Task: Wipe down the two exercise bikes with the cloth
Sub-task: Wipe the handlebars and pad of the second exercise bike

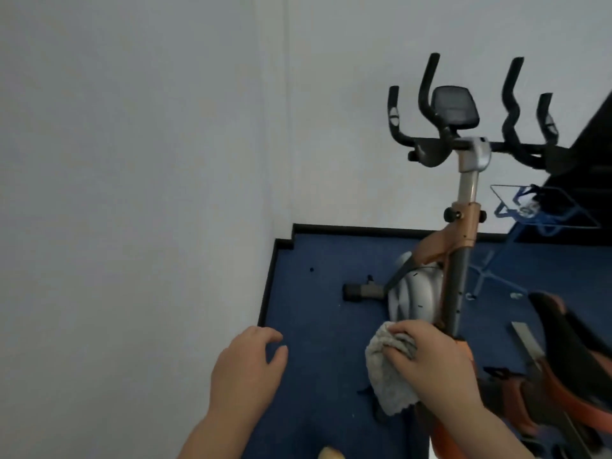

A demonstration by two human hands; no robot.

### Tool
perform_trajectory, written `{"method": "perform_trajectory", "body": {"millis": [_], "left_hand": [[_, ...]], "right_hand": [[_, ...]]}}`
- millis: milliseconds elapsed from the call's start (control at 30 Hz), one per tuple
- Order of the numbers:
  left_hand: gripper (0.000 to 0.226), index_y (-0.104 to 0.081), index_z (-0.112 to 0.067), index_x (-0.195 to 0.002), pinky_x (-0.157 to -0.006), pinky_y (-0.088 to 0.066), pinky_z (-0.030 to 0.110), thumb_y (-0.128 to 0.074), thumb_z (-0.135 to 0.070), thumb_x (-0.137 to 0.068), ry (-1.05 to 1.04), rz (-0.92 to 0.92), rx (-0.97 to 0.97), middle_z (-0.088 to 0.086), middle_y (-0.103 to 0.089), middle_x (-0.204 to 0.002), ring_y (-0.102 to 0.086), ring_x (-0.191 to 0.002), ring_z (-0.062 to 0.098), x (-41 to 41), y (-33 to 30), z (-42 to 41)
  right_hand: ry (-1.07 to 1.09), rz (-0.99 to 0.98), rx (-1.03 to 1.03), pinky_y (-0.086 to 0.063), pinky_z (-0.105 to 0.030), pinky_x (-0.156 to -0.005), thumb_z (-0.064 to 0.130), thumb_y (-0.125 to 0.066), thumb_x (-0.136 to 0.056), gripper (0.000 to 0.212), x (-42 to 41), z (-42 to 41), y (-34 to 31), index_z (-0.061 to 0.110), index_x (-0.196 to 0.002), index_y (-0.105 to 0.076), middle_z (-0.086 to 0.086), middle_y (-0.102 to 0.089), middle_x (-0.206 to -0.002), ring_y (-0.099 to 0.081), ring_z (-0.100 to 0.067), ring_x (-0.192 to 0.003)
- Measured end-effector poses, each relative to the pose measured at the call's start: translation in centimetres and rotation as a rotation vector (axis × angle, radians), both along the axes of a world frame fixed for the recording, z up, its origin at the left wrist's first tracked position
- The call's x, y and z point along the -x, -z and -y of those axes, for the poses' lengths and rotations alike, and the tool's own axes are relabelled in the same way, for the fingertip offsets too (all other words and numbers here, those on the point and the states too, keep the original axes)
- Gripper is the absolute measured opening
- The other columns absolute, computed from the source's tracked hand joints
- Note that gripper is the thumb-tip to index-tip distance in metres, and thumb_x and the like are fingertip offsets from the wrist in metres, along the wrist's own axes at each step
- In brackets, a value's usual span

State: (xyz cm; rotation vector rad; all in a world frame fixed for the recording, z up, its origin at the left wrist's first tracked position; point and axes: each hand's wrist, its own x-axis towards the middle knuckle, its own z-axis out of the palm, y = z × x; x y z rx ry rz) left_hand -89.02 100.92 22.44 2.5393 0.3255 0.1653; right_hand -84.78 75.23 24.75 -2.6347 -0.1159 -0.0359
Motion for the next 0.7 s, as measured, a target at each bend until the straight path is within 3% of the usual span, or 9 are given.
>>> {"method": "perform_trajectory", "body": {"millis": [300,533,700], "left_hand": [[0.018,-0.061,-0.038,-0.104,-0.077,-0.044,0.021,-0.056,-0.040,-0.087,0.142,0.020,0.025,-0.025,-0.056,-0.106,-0.056,-0.098,-0.001,-17.5,-0.8,1.7],[0.022,-0.060,-0.037,-0.109,-0.085,-0.045,0.023,-0.054,-0.041,-0.088,0.274,0.014,0.023,-0.024,-0.055,-0.112,-0.053,-0.101,-0.002,-27.6,-1.6,2.7],[0.024,-0.060,-0.035,-0.112,-0.088,-0.043,0.023,-0.055,-0.039,-0.089,0.441,-0.014,0.017,-0.023,-0.055,-0.115,-0.052,-0.104,-0.001,-37.0,-2.3,3.7]], "right_hand": [[0.078,0.072,0.016,-0.036,-0.012,-0.059,0.039,-0.068,-0.079,0.015,-14.2,2.0,-0.9,0.041,-0.093,-0.062,0.022,-0.055,-0.085,-0.058,-0.002,-0.081],[0.172,0.100,0.004,-0.030,-0.004,-0.057,0.039,-0.070,-0.077,0.019,-22.3,1.6,-2.0,0.042,-0.094,-0.062,0.030,-0.049,-0.083,-0.044,0.009,-0.075],[0.278,0.103,-0.012,-0.032,-0.009,-0.061,0.039,-0.068,-0.078,0.023,-28.9,1.1,-1.6,0.041,-0.100,-0.062,0.028,-0.054,-0.092,-0.046,0.007,-0.079]]}}
